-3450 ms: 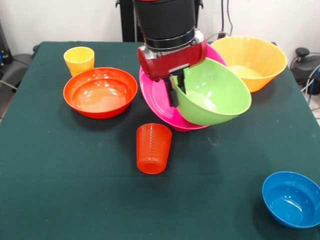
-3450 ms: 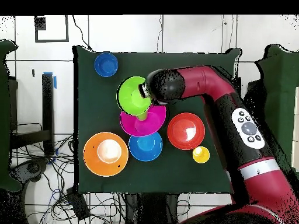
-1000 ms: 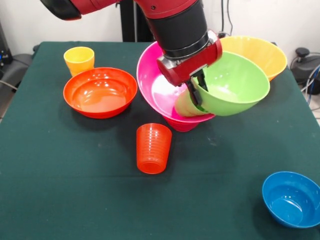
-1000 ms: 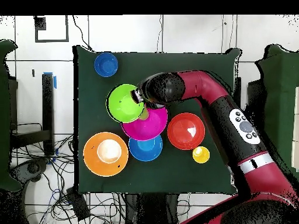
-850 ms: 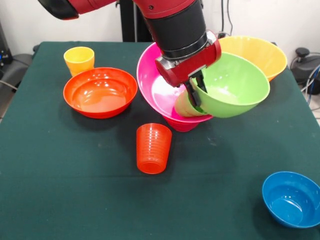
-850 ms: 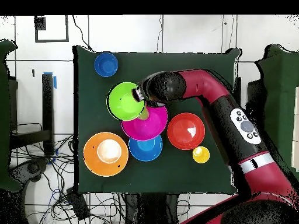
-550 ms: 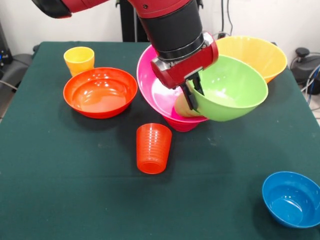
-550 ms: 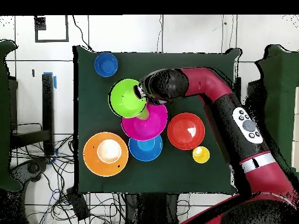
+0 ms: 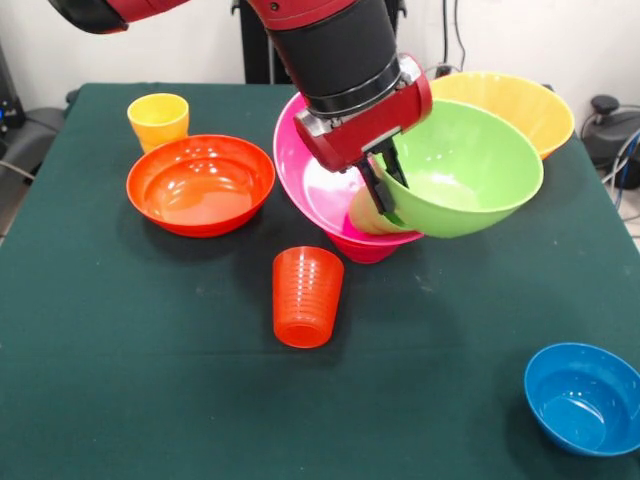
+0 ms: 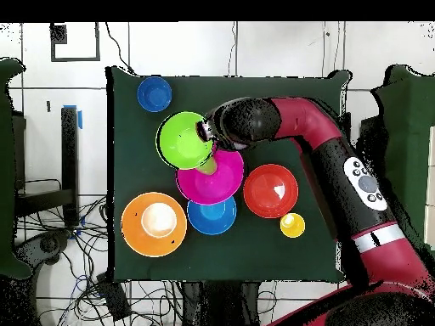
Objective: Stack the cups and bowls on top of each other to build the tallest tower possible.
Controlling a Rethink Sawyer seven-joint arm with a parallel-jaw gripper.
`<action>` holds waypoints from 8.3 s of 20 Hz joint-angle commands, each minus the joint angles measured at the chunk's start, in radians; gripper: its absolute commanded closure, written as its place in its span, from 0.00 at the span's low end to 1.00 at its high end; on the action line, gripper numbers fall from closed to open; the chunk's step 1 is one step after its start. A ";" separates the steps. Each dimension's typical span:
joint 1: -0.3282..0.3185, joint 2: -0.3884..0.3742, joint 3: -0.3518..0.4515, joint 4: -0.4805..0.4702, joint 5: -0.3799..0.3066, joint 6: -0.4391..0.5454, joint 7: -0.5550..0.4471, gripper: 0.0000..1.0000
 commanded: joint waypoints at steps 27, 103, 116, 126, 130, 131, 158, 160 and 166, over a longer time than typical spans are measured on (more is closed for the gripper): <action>-0.044 0.130 0.123 -0.063 0.003 0.127 -0.496 1.00; -0.072 0.015 0.084 0.049 -0.099 0.020 -0.473 1.00; -0.001 -0.012 -0.041 -0.002 -0.089 0.114 -0.399 1.00; -0.007 -0.008 -0.083 0.009 -0.066 0.084 -0.429 1.00; -0.031 -0.007 -0.072 0.037 -0.065 0.047 -0.447 1.00; -0.037 -0.006 -0.069 0.042 -0.063 0.043 -0.451 1.00; -0.100 -0.074 -0.021 0.217 -0.101 -0.132 -0.405 1.00; -0.093 -0.083 -0.027 0.221 -0.104 -0.141 -0.403 1.00; -0.095 -0.104 -0.038 0.267 -0.119 -0.220 -0.377 1.00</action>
